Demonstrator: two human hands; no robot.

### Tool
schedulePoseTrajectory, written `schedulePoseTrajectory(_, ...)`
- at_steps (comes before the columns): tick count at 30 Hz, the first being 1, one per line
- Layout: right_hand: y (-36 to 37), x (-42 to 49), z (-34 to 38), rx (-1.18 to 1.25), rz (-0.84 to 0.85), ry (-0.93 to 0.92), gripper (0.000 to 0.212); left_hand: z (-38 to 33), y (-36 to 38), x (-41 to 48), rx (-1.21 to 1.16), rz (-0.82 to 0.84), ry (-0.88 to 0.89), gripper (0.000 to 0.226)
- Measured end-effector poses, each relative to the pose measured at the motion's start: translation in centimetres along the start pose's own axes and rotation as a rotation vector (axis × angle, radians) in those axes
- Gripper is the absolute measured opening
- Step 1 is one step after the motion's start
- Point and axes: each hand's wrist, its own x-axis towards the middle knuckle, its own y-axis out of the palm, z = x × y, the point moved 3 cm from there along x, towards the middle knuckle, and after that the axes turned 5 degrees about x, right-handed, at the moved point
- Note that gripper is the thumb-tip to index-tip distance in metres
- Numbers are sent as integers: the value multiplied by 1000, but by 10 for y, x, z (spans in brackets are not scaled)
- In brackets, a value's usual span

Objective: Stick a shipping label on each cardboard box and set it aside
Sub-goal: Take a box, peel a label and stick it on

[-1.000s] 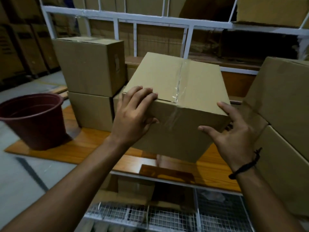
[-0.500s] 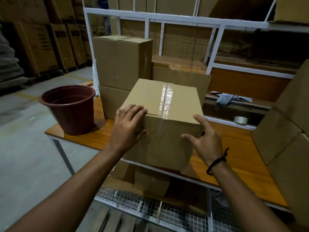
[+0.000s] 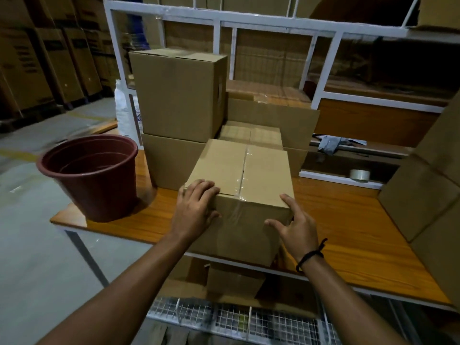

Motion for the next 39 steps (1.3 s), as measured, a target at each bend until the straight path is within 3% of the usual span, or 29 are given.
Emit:
schedulePoseTrajectory(8, 30, -10, -5, -34, 21, 129, 76, 34, 27, -7, -38, -19, 76, 74)
schedulePoseTrajectory(14, 24, -5, -6, -77, 69, 173, 75, 43, 26, 2, -157, -74, 106, 53)
schedulePoseTrajectory(17, 16, -5, -6, -88, 119, 157, 67, 60, 19, 11, -445, -62, -75, 57)
schedulePoseTrajectory(20, 7, 5, 0, 61, 129, 242, 50, 86, 21, 30, -733, 1, -323, 60)
schedulePoseTrajectory(23, -1, 31, 6, 225, 92, 354, 47, 93, 27, 55, -1059, 236, -600, 56)
schedulePoseTrajectory(25, 0, 49, 7, 289, 145, 409, 37, 94, 31, 67, -1149, 412, -721, 60)
schedulePoseTrajectory(28, 8, 70, 2, 225, 273, 450, 54, 95, 37, 72, -1183, 569, -717, 72)
schedulePoseTrajectory(33, 15, 74, -5, 220, 332, 471, 59, 87, 40, 68, -1230, 466, -739, 74)
schedulePoseTrajectory(39, 8, 62, -15, 168, 330, 440, 60, 79, 37, 55, -1208, 473, -712, 70)
